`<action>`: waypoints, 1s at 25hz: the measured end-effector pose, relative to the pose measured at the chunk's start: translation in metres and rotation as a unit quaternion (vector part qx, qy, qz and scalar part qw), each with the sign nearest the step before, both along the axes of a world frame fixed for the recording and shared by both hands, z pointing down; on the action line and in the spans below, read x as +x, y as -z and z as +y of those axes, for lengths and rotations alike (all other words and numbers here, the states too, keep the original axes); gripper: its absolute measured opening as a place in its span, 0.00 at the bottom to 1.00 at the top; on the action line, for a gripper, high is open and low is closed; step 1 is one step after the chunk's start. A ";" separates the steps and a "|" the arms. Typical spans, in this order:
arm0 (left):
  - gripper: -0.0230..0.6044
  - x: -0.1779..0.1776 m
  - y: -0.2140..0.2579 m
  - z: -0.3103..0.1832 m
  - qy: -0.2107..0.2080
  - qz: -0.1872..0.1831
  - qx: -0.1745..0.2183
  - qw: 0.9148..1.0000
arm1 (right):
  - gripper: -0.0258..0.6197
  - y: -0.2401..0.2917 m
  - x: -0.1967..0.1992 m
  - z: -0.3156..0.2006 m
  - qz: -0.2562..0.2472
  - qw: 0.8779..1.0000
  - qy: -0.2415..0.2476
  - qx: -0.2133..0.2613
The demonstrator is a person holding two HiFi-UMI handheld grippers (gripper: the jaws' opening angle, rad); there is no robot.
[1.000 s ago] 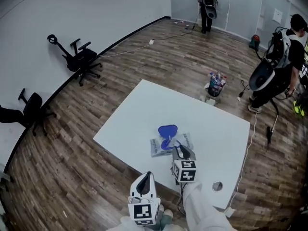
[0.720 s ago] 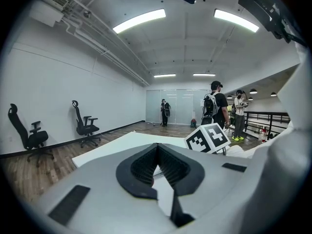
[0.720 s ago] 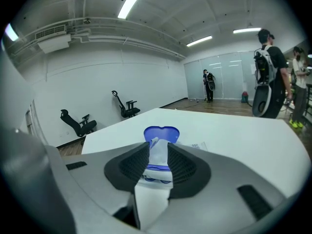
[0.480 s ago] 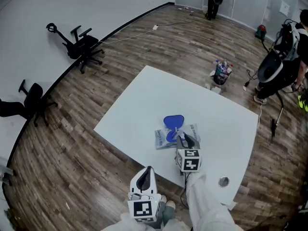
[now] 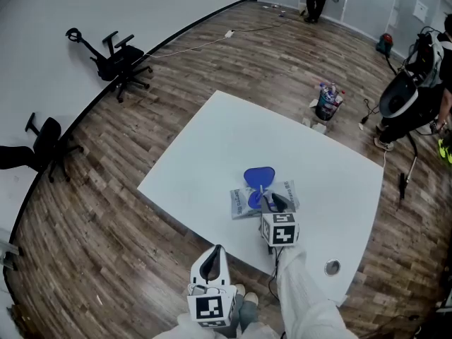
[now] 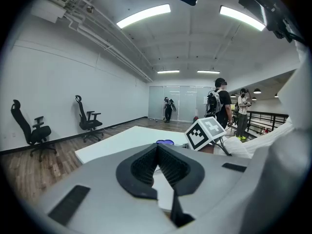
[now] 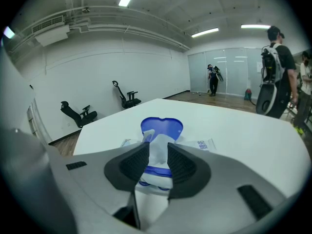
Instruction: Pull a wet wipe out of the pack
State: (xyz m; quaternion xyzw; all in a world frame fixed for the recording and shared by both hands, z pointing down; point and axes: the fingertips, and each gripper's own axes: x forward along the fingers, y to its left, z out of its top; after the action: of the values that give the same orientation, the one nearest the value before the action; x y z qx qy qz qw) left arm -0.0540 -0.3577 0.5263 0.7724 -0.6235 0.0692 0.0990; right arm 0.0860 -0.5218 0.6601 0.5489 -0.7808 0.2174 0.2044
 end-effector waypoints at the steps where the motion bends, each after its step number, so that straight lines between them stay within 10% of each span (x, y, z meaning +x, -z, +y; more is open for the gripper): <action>1: 0.04 -0.001 0.000 0.000 0.001 0.003 -0.002 1.000 | 0.20 -0.001 -0.001 -0.001 0.000 1.000 0.000 -0.001; 25: 0.04 -0.024 -0.017 -0.002 0.020 0.009 -0.014 1.000 | 0.16 -0.031 -0.013 -0.008 0.045 0.997 0.027 -0.064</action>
State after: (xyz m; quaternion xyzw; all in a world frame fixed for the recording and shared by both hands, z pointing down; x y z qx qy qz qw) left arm -0.0784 -0.3595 0.5437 0.7587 -0.6372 0.0690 0.1165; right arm 0.0725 -0.5302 0.6912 0.5224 -0.7702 0.2358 0.2799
